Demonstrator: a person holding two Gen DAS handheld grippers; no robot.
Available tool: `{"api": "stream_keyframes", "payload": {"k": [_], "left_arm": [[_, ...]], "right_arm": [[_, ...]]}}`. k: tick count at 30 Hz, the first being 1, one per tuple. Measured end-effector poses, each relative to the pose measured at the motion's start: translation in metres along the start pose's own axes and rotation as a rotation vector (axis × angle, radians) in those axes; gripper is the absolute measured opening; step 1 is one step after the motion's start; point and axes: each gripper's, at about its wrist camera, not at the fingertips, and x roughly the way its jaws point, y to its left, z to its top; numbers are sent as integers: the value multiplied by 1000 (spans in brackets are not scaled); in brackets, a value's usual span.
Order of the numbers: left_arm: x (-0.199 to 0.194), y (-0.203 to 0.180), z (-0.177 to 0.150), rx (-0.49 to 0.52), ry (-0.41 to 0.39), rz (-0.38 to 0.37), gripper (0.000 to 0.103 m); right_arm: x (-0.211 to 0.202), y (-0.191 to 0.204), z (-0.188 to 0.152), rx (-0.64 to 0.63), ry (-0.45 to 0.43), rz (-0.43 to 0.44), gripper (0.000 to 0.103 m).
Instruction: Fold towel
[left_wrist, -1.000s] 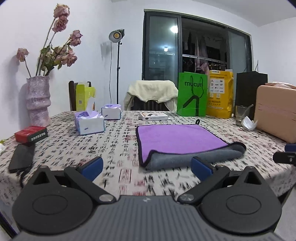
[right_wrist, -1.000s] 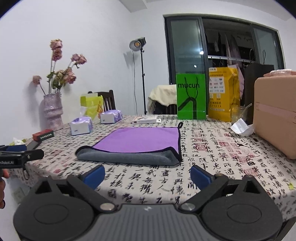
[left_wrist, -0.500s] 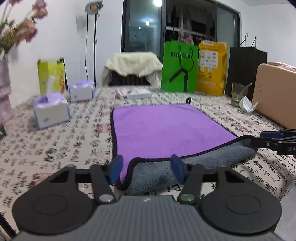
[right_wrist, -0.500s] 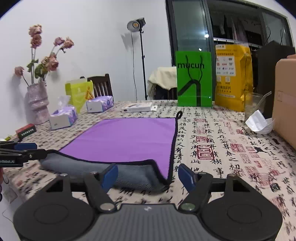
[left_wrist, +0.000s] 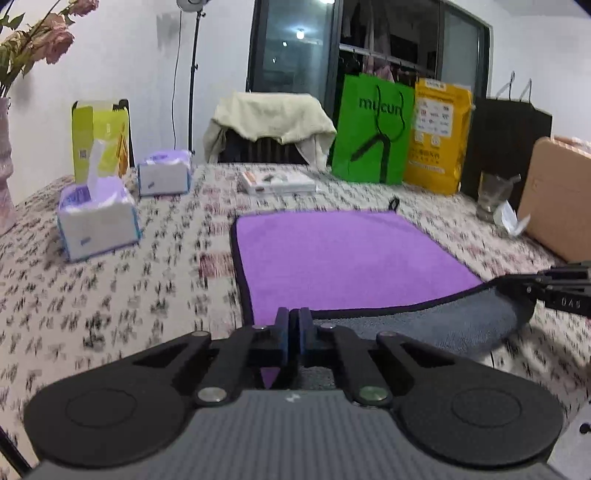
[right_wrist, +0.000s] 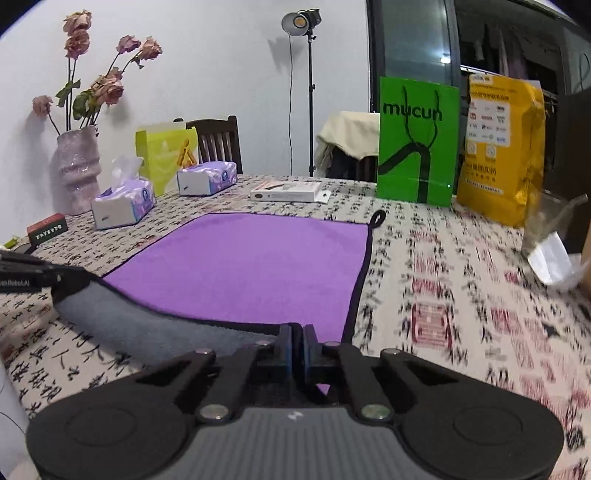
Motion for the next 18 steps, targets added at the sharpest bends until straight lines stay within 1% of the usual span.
{"api": "stream_keyframes", "payload": {"k": [6,9,12,13,16,18], "left_arm": [[27,18,35,-49,-38,-18,5],[50,27,52,-72,-29,-34,5],[76,33,72,-43,-17,-47,5],[88,37,80,-42,0,-54,5],[120,50,104,-76,30,-59,5],[139,58,114,-93,39,-49,5]], "right_arm": [[23,-13,29,-4,-21,1,5],[43,-27,47,24,-18,16,5],[66,-39,64,24,-10,15,5],[76,-43,70,24,0,21,5],[105,-57,88,23,22,22,5],[125,-68,101,50,37,34,5]]}}
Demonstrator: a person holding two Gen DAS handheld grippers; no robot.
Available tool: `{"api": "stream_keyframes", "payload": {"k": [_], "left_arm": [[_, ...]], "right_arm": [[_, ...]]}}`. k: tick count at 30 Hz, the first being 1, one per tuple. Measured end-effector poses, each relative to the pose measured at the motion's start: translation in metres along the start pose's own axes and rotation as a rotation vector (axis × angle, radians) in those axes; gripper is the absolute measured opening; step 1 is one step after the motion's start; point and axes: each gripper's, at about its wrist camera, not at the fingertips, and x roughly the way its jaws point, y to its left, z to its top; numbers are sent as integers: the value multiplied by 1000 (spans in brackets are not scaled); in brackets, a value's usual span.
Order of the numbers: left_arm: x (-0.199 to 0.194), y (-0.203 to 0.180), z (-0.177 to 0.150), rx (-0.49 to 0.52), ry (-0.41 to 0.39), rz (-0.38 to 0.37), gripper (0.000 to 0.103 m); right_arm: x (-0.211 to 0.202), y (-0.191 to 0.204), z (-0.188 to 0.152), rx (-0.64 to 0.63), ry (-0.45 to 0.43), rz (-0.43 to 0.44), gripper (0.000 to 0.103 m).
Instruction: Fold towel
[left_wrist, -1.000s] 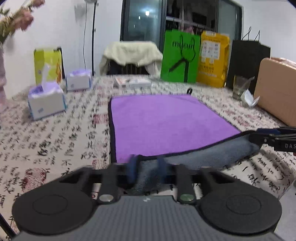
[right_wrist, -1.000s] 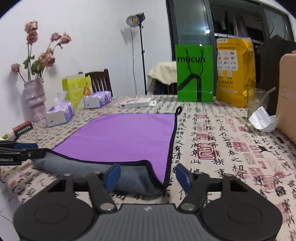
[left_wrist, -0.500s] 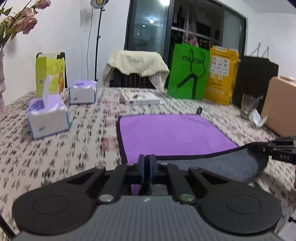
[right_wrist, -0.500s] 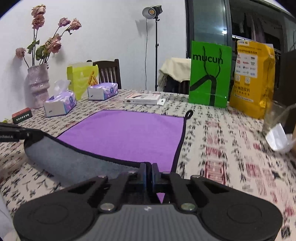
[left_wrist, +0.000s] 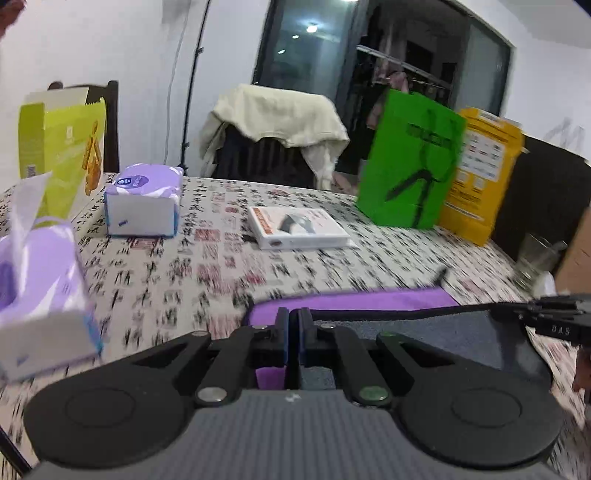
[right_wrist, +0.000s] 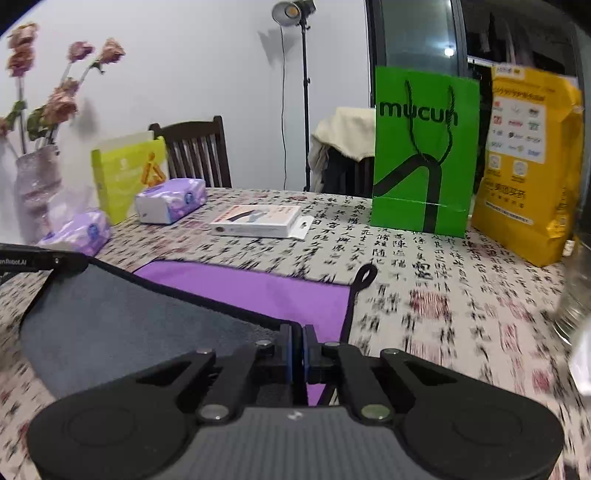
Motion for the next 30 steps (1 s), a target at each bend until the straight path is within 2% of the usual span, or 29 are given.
{"api": "stream_keyframes", "payload": {"k": [9,10,12,13,14,16,17,18,21,24,30], "left_arm": [[72,21,26,-42,59,45,6],[76,22,27,-35,63,50,11],[83,26,28,-35,78,80,37],[83,30,28,-50,70,72,59],[79,33,27,-57,48,68,75],[72,33,26,-41,8,80,85],[68,32,26,-20,5,83,89],[66,31,27,-9,11,82,91],[56,26,26,2,16,79,99],[39,19,25,24,10,75,100],[-12,0,20,52,-30,70,103]], "right_arm": [[83,-21,39,16,73,-35,5],[90,-22,41,12,85,-41,6],[101,-24,42,9,100,-71,11],[105,-24,42,5,104,-92,19],[106,-25,42,-1,102,-107,23],[102,-28,42,11,81,-111,44],[99,-30,43,24,71,-111,51],[96,-32,43,37,64,-114,59],[88,-37,45,51,63,-119,62],[75,-38,43,77,54,-115,77],[31,-30,36,76,30,-110,81]]}}
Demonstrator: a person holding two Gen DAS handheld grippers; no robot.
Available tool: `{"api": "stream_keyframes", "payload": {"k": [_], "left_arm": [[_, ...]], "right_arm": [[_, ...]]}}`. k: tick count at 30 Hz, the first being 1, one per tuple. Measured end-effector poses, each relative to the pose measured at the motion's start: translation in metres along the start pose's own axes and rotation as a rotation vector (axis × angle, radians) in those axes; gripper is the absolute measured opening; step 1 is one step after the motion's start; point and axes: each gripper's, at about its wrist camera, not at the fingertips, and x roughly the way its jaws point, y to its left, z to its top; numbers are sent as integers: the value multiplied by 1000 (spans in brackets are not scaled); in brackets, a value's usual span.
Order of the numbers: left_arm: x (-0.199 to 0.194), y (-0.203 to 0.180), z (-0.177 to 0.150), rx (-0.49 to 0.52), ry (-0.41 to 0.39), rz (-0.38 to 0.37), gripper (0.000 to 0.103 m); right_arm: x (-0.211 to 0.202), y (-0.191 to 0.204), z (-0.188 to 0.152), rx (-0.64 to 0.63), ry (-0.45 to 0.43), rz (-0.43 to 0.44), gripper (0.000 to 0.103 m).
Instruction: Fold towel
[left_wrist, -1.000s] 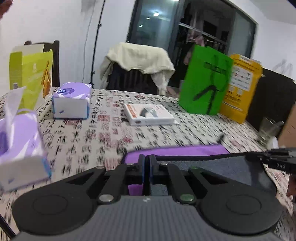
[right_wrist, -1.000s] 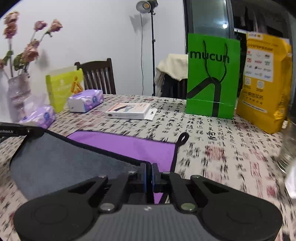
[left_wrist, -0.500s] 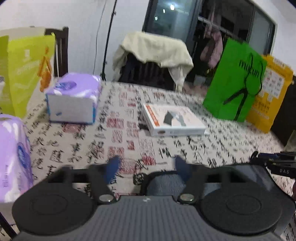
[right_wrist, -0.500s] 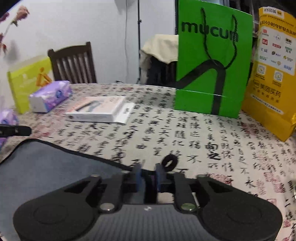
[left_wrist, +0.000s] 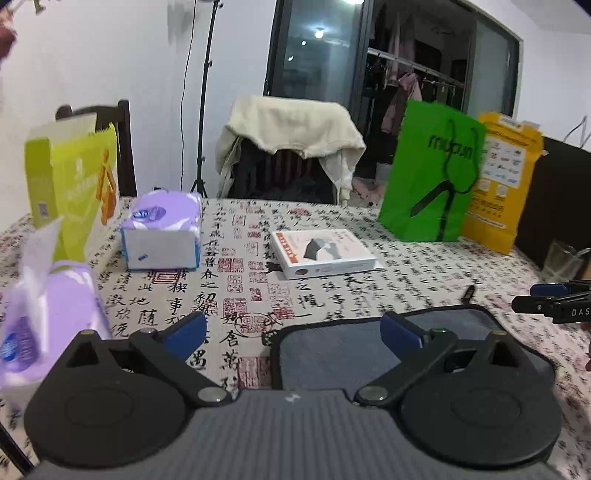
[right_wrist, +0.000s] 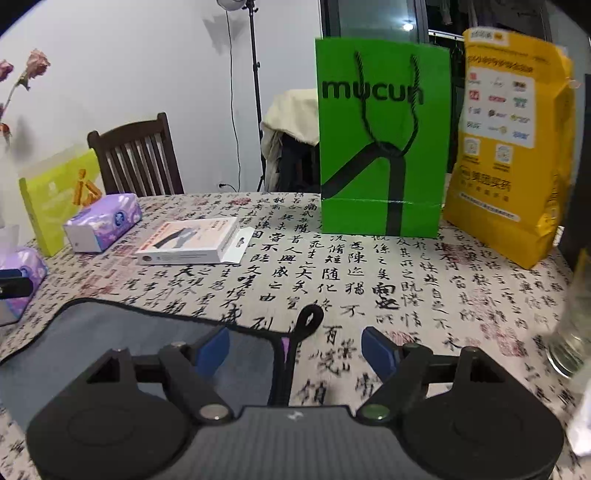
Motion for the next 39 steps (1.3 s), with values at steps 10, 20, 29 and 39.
{"api": "stream_keyframes", "payload": {"k": [10,20,29,39], "left_arm": [[-101,-26,-28,-2,-64,7,103],[-182,-57,-74,29,-84,17,103],[-242,-70,-117,1,-121,24,103],[-299,-87,-166,6,-160,56,103]], "right_arm": [[-97,18,-31,-17,-66,23,87],[-183,44,-75,-31,-117,49,88],[-245,72,-122,-69,-153,65,94],[-304,98,-175,-88,-184,74,96]]}}
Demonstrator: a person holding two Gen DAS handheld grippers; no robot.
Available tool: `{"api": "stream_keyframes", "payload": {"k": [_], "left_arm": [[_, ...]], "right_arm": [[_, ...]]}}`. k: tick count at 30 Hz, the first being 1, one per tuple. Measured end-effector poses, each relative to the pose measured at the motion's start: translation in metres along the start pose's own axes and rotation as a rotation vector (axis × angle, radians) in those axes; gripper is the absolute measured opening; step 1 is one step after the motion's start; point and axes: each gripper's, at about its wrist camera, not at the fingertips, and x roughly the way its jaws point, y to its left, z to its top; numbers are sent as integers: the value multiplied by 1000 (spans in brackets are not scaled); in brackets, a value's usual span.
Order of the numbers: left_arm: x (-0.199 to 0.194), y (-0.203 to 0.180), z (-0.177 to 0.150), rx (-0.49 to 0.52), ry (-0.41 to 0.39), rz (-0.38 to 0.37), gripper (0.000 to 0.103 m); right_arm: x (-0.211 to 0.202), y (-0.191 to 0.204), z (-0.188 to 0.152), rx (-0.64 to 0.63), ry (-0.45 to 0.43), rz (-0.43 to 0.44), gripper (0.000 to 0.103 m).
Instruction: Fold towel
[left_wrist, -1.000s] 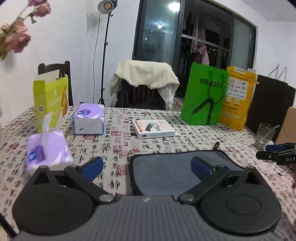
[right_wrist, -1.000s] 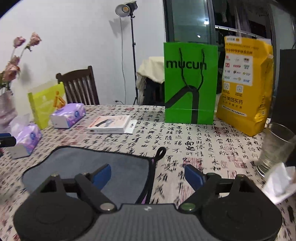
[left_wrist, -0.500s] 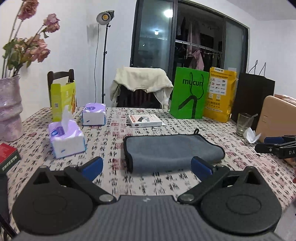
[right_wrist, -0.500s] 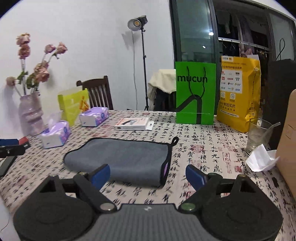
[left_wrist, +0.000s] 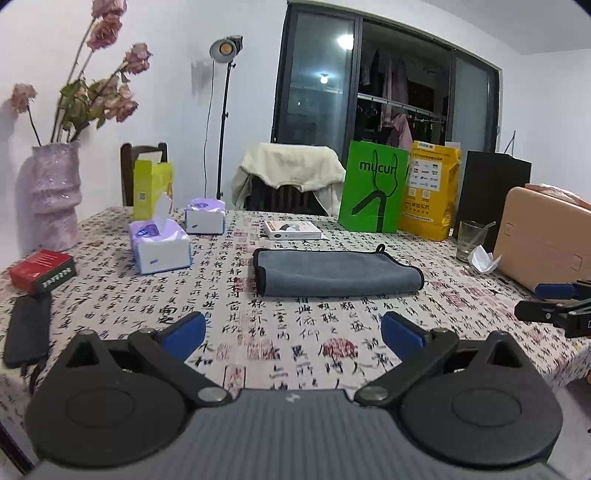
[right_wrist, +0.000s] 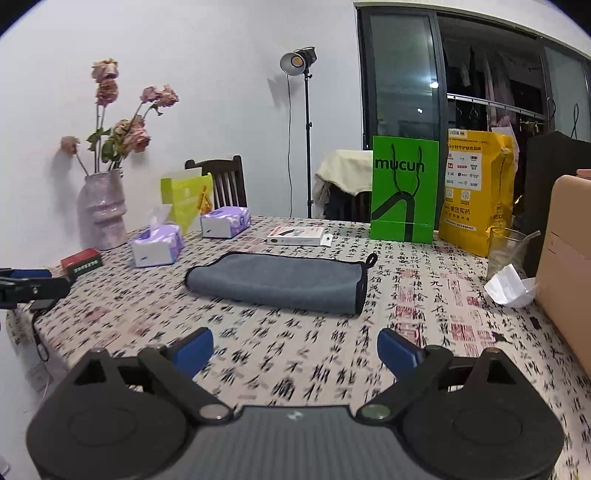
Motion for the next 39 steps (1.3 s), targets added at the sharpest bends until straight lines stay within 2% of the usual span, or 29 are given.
{"api": "stream_keyframes", "payload": {"k": [15,20,25,30,39], "left_arm": [[-95,-14,-49,48,-76,24,103],[-115,-12,-69,52,-79,27,103],[-132,-8,-80,19,-95,30,103],[-140,-11,-90,0,-80,21,103],[-157,-20,-115,10,-65,20,103]], "right_arm": [[-82,40,-49,80,-59,22,101],[-109,60,-67,37,-91,-6,101],[-135,72,-89,34,-108,-40,103],[-149,77,-108,28,-89,-81,103],[-172,100,-138,33,-109,-43,103]]}}
